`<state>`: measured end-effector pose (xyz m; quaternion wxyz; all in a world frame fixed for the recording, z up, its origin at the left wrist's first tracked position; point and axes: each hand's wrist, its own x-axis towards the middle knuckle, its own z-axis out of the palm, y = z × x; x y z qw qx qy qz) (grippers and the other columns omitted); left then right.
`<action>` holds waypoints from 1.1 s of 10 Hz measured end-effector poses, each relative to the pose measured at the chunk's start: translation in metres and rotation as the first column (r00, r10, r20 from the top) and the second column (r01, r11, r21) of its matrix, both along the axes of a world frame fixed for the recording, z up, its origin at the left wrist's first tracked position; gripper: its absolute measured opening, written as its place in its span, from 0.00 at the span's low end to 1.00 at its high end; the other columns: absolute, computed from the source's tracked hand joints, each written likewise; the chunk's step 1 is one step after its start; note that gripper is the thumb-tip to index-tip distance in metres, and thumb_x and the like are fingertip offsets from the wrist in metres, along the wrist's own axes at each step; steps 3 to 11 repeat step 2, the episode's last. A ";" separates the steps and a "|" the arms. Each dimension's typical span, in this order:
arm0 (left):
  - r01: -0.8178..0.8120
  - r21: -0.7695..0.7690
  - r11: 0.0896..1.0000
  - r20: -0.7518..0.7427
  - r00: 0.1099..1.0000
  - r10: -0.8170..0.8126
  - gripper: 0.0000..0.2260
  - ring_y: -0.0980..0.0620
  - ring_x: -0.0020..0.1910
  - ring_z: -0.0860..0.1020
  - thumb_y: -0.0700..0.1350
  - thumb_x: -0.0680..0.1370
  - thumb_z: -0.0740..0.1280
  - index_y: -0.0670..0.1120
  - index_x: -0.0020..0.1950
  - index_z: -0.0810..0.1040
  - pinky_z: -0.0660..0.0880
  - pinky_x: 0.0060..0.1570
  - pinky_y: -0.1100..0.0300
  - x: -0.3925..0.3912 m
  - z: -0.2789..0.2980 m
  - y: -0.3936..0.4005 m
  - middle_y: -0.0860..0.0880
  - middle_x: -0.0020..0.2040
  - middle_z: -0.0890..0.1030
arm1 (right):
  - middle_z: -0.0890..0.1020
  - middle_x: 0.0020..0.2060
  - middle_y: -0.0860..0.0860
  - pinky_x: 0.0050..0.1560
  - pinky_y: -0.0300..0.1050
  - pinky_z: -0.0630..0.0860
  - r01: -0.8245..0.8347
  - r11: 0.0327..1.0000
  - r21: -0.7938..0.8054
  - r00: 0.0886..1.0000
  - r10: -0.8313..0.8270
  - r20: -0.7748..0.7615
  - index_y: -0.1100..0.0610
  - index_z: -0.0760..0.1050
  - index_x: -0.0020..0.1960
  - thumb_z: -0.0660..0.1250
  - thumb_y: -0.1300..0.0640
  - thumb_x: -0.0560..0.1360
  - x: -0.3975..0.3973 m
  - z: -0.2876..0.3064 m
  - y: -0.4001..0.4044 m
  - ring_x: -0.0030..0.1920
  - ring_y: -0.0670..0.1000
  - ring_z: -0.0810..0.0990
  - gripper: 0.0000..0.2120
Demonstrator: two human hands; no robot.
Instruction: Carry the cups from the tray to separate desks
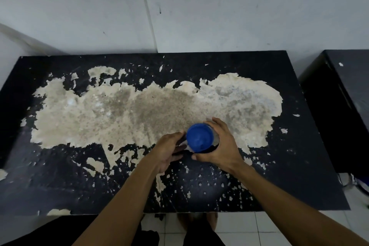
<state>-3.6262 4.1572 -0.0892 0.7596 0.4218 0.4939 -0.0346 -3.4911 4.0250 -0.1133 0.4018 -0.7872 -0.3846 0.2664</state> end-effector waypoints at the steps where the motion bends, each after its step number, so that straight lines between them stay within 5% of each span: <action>1: 0.006 0.066 0.998 -0.033 0.999 -0.003 0.16 0.49 0.62 0.75 0.52 0.81 0.60 0.47 0.66 0.74 0.71 0.62 0.47 0.001 0.015 0.007 0.51 0.64 0.78 | 0.63 0.73 0.45 0.72 0.59 0.63 0.014 1.000 -0.019 1.000 -0.014 0.023 0.44 0.67 0.70 0.79 0.32 0.51 0.004 0.013 -0.003 0.74 0.48 0.61 0.51; 2: 0.015 0.218 0.976 -0.036 0.999 -0.007 0.15 0.50 0.61 0.75 0.52 0.81 0.61 0.47 0.64 0.74 0.72 0.61 0.48 0.003 0.035 0.014 0.50 0.66 0.76 | 0.61 0.75 0.45 0.72 0.61 0.63 0.039 0.999 -0.023 0.998 -0.038 0.049 0.41 0.64 0.71 0.76 0.32 0.55 0.010 0.034 -0.006 0.75 0.48 0.59 0.48; 11: 0.015 0.218 0.976 -0.036 0.999 -0.007 0.15 0.50 0.61 0.75 0.52 0.81 0.61 0.47 0.64 0.74 0.72 0.61 0.48 0.003 0.035 0.014 0.50 0.66 0.76 | 0.61 0.75 0.45 0.72 0.61 0.63 0.039 0.999 -0.023 0.998 -0.038 0.049 0.41 0.64 0.71 0.76 0.32 0.55 0.010 0.034 -0.006 0.75 0.48 0.59 0.48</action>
